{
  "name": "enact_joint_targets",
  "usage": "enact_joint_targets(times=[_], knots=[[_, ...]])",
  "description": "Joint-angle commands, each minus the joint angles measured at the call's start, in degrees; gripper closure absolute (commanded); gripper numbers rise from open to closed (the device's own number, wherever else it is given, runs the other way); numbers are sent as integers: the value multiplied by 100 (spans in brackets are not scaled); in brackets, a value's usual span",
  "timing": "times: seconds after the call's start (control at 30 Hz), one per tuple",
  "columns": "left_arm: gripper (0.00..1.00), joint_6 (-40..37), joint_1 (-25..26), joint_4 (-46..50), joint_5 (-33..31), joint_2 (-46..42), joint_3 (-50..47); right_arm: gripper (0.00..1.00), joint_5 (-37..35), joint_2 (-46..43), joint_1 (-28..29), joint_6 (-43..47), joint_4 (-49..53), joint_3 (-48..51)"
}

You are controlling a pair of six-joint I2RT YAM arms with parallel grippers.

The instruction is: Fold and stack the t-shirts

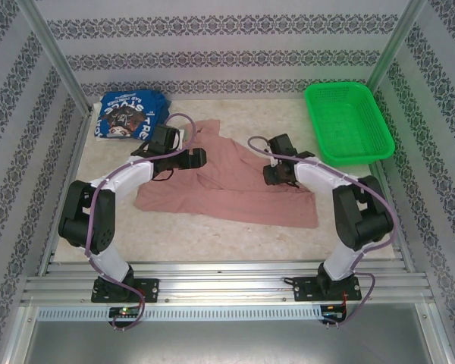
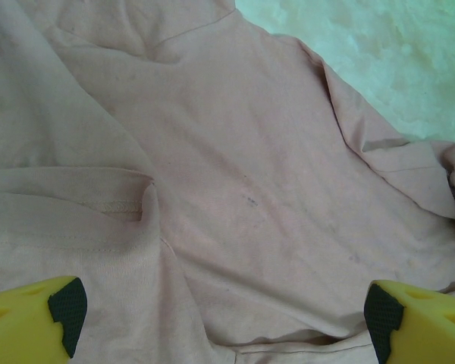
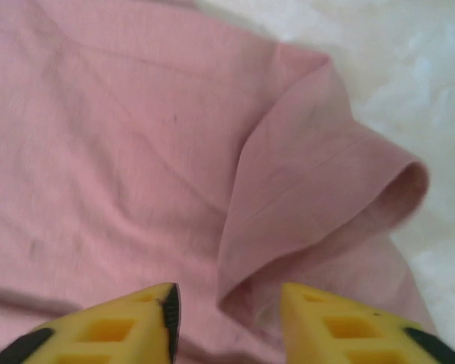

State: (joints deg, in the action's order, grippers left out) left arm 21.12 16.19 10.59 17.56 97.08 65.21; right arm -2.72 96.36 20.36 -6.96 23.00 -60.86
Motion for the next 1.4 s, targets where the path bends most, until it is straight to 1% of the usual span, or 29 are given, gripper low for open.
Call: enact_joint_targets(times=[0.0,0.1,0.17,0.27,0.33,0.43,0.5,0.63,0.8,0.97,1.2,1.37], knots=[[5,9,70,-171,-44,5,36,51,333,-650,-63,-196,-159,152],[5,14,73,-190,-32,4,36,49,532,-720,-298,-495,9,-96],[5,14,73,-180,-32,-5,52,49,672,-565,-474,-631,163,-353],[5,0,74,-178,-42,-39,35,49,645,-159,-683,-803,589,-816],[5,-15,75,-158,-18,-56,23,50,890,91,-962,-1123,865,-975],[5,-27,72,-151,-16,-66,14,50,1546,153,-1368,-1599,543,-702],[5,-36,72,-160,-11,-57,15,52,1747,276,-1495,-1730,466,-688],[5,-27,74,-180,-41,-53,1,54,2120,637,-1637,-1940,206,-780],[5,-46,75,-162,-89,-91,-24,56,2353,1051,-1797,-2160,61,-846],[5,-46,74,-162,-95,-84,-8,57,2302,1286,-1882,-2264,-110,-890],[5,-74,69,-157,-163,-110,-8,58,2197,1310,-1927,-2254,-124,-975],[5,-73,73,-162,-150,-68,35,58,2315,1509,-1933,-2306,-122,-1089]])
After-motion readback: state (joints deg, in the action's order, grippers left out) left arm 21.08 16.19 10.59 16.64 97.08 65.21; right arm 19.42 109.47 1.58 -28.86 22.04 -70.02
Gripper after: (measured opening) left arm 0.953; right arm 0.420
